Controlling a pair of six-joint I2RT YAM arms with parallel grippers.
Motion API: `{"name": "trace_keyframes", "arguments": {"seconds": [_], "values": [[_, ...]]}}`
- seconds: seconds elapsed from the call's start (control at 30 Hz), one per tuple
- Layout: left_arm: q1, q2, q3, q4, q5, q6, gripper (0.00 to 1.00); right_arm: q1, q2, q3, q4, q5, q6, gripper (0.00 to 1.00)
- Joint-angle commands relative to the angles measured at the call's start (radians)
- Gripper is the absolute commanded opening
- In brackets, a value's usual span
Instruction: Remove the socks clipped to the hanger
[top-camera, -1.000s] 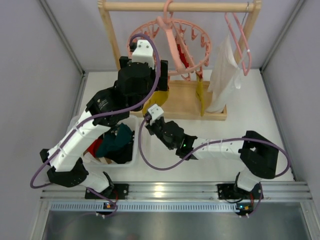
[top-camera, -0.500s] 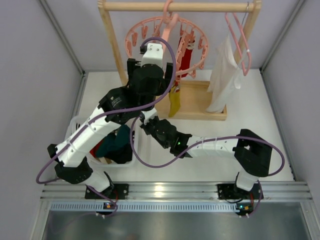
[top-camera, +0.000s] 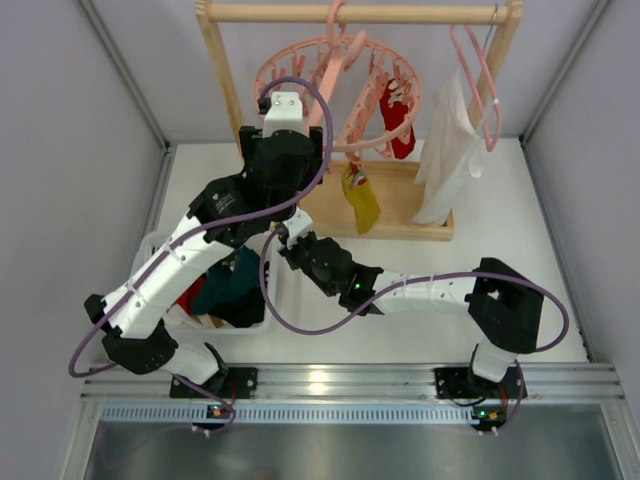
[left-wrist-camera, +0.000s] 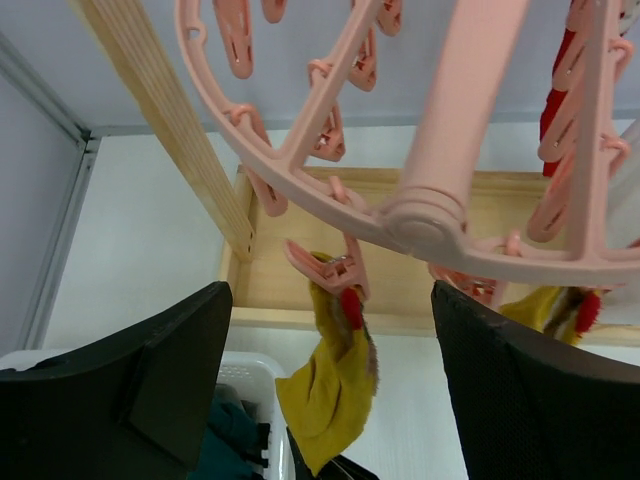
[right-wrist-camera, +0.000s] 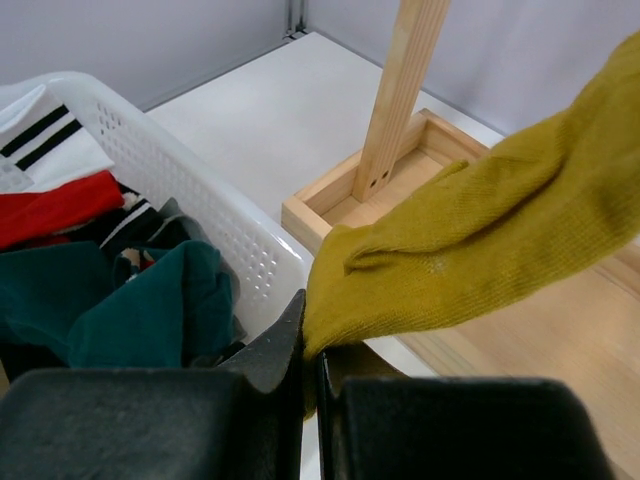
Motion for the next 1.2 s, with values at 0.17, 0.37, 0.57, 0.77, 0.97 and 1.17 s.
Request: {"name": "trace_keyframes", "arguments": {"seconds": [0.17,0.37,0.57,0.77,0.97,1.17], "values": [[0.089,-0.016,0.004,0.023,0.121,-0.067,0.8,0.018,0.01,0.047,0.001,-0.033,0.023,0.0],[0.095,0.012,0.013,0.021,0.118,-0.078,0.73,0.018,0.008,0.042,0.006,-0.042,0.023,0.0],[0.104,0.029,0.018,0.021,0.118,-0.087,0.73,0.02,0.011,0.042,0.006,-0.048,0.022,0.0],[0.104,0.049,0.012,0.023,0.091,-0.099,0.74,0.023,0.023,0.053,0.006,-0.044,0.019,0.0],[0.104,0.052,0.013,0.02,0.069,-0.095,0.74,0.023,0.051,0.084,-0.013,-0.048,0.008,0.0],[0.104,0.064,0.016,0.018,0.046,-0.078,0.74,0.028,0.071,0.116,-0.031,-0.051,-0.007,0.0]]}}
